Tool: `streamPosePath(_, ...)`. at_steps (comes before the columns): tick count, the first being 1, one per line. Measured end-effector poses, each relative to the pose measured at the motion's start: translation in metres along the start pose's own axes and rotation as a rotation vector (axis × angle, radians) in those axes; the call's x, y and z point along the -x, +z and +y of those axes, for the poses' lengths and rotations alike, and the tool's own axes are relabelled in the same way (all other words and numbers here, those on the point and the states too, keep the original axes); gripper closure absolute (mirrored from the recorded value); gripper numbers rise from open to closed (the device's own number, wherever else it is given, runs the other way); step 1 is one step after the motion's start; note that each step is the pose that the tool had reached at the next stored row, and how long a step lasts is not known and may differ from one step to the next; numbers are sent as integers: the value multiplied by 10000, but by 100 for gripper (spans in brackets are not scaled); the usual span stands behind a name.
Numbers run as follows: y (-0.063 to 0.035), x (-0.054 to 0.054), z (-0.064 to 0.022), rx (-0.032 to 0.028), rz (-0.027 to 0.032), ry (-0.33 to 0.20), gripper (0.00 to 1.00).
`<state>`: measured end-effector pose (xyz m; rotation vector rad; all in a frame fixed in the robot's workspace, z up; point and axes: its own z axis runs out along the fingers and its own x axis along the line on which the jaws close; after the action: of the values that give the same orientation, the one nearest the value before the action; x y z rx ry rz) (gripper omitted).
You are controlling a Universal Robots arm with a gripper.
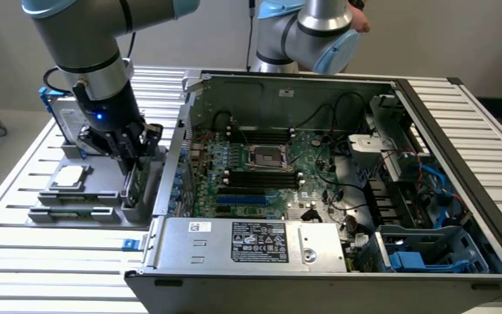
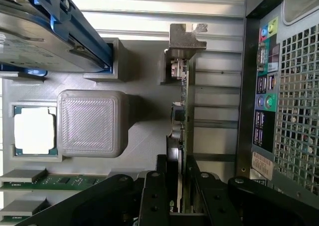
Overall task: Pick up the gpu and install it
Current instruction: 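Pick up the gpu and move the gpu toward the slot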
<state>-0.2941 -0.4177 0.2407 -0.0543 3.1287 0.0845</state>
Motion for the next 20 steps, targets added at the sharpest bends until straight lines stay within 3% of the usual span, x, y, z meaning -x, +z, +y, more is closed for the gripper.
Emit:
streamPosePath(9,-71,8,3,5,1,0,74)
streamPosePath(20,-356,17,19,99,-3,2,74)
